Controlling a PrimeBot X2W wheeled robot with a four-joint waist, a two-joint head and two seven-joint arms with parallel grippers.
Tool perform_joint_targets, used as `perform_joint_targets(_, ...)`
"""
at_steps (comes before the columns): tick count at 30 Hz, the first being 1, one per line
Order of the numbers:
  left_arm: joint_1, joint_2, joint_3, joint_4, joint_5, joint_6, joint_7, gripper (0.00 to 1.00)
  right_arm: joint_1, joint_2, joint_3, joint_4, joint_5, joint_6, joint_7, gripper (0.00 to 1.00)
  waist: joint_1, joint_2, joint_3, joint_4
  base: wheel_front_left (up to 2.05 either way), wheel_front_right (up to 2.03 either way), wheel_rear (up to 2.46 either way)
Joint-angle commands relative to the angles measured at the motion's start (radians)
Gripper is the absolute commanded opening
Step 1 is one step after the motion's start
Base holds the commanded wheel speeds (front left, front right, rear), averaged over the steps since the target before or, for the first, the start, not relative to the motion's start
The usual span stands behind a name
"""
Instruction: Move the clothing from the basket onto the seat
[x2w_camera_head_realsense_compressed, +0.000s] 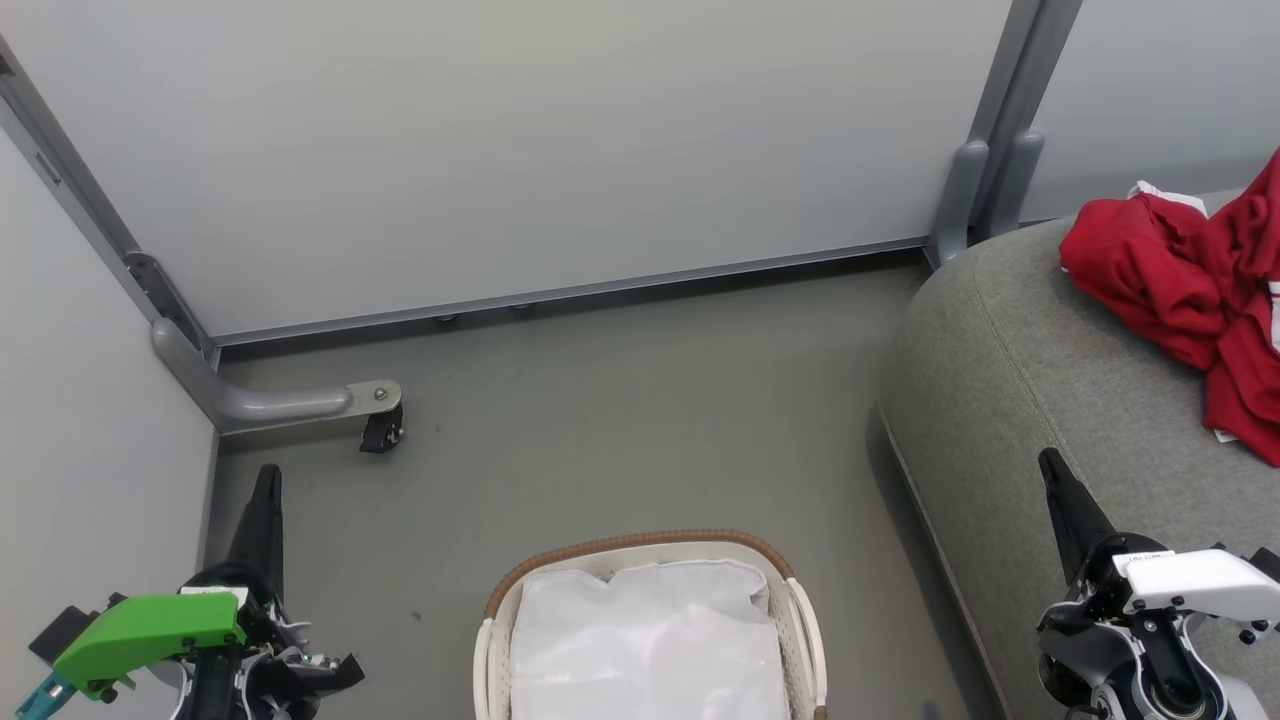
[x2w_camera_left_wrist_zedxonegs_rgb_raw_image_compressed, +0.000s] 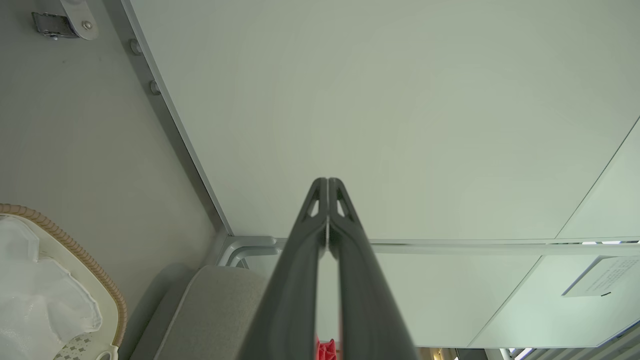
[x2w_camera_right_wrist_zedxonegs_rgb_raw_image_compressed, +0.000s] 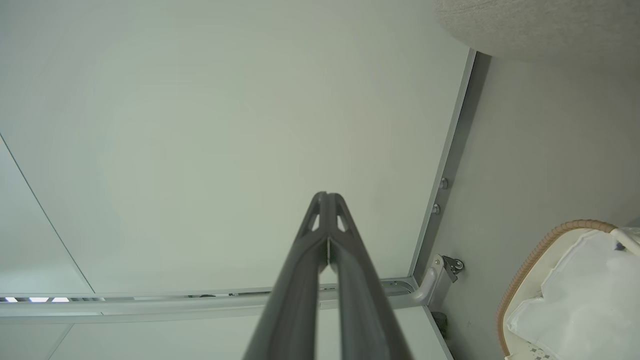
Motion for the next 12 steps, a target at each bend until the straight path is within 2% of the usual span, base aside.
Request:
perform_joint_targets(1, -0.010, 0.003, 0.002, -0.001, -0.003, -0.005, 0.003, 0.00, -0.009, -0.006, -0.002, -0.004, 0.004, 0.000, 0.003, 0.00, 0.0000, 0.0000, 0.000, 0.000, 0.00, 0.00, 0.00)
perform_joint_targets(12, -0.010, 0.003, 0.002, -0.002, -0.003, -0.005, 0.003, 0.00, -0.009, -0.006, -0.002, -0.004, 0.004, 0.000, 0.003, 0.00, 0.0000, 0.0000, 0.000, 0.000, 0.00, 0.00, 0.00)
